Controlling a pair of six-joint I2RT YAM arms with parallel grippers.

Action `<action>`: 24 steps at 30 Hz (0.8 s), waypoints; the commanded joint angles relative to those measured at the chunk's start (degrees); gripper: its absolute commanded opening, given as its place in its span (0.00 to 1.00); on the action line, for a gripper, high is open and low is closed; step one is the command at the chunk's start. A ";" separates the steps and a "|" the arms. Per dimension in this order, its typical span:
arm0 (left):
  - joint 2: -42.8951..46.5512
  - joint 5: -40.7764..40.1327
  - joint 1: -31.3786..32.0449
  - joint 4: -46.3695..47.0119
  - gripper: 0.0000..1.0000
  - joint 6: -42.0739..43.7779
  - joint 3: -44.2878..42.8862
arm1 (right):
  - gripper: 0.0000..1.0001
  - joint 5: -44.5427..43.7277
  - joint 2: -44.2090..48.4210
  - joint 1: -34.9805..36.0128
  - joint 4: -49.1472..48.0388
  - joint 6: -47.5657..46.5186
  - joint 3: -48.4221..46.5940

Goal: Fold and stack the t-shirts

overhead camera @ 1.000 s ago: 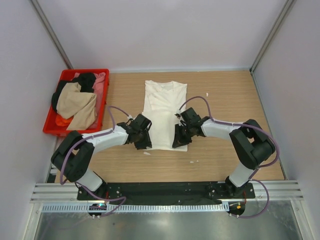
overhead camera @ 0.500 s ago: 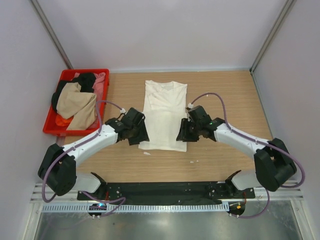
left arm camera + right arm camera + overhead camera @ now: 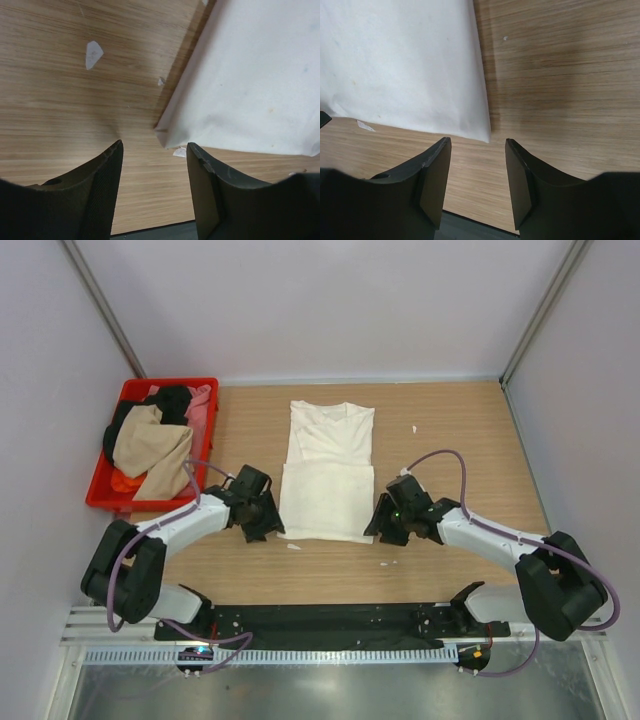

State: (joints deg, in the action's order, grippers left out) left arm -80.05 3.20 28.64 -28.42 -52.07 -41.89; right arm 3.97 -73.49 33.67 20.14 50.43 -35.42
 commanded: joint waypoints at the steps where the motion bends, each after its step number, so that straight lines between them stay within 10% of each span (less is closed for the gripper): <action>1: -2.56 1.19 -1.40 3.99 0.54 0.48 1.19 | 0.54 -1.77 1.51 -0.01 -3.97 3.44 1.66; 14: -6.70 1.02 -1.49 4.78 0.25 0.31 1.46 | 0.45 -2.38 -0.25 -0.01 -10.30 5.73 7.03; 24: -5.03 1.36 -1.49 4.16 0.00 0.22 1.28 | 0.12 -2.30 -0.60 -0.01 -10.74 4.68 7.12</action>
State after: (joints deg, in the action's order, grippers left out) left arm -85.01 5.65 27.24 -23.68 -52.42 -41.76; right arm 3.05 -73.56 33.63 10.79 55.64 -28.53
